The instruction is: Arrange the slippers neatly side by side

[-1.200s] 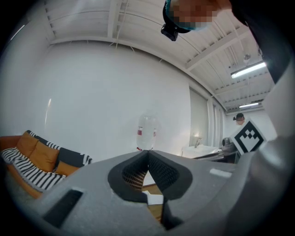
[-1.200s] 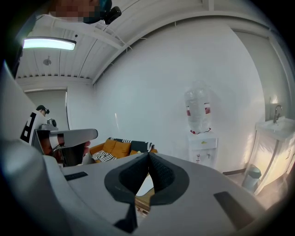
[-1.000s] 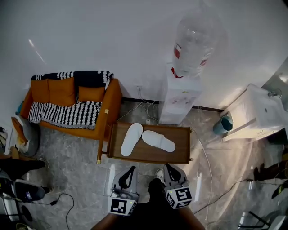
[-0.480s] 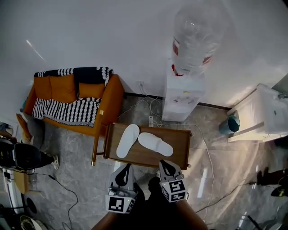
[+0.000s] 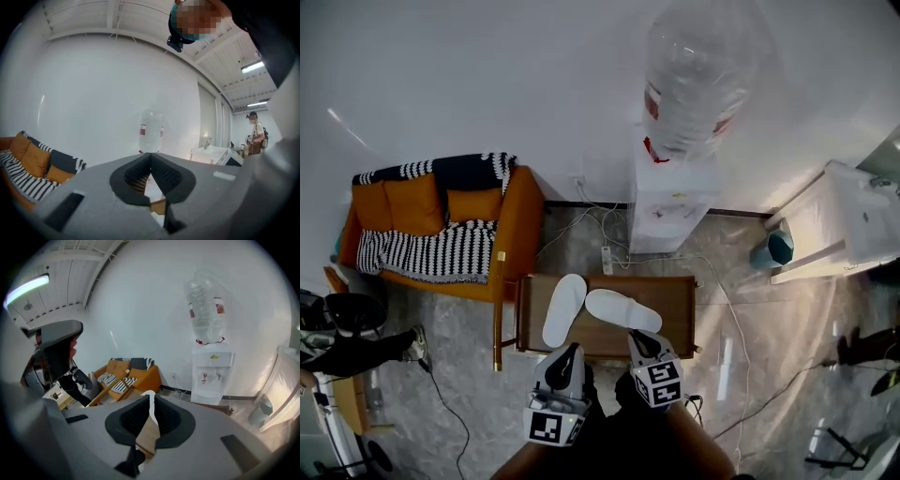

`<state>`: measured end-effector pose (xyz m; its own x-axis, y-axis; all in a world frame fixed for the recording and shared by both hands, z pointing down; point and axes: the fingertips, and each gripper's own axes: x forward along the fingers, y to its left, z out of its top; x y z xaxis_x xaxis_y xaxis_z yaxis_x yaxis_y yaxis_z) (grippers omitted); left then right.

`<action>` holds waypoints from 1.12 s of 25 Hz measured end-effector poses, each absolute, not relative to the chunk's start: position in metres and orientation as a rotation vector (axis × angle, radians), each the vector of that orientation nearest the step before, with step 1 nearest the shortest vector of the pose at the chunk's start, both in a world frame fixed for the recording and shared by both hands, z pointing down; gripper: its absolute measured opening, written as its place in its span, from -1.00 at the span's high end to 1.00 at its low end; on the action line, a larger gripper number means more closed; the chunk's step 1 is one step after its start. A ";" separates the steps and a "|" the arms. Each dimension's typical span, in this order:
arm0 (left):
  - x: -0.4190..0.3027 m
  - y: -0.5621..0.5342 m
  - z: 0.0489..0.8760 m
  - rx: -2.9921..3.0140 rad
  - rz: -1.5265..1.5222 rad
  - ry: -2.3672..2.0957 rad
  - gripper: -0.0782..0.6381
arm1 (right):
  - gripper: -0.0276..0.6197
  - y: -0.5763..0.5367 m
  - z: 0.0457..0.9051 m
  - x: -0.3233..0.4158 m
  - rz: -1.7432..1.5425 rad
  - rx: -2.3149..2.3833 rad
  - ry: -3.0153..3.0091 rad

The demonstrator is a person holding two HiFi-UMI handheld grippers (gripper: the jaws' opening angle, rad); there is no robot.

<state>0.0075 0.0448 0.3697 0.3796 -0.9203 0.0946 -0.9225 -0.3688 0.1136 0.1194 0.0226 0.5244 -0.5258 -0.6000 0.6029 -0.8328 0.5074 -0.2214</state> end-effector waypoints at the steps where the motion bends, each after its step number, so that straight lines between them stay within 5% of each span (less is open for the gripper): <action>1: 0.005 0.040 0.372 2.496 0.041 -1.651 0.75 | 0.88 0.020 0.531 0.119 0.708 1.182 -2.277; 28: 0.006 -0.044 0.447 2.474 0.149 -1.493 0.75 | 0.67 -0.056 0.733 0.141 0.552 0.759 -1.917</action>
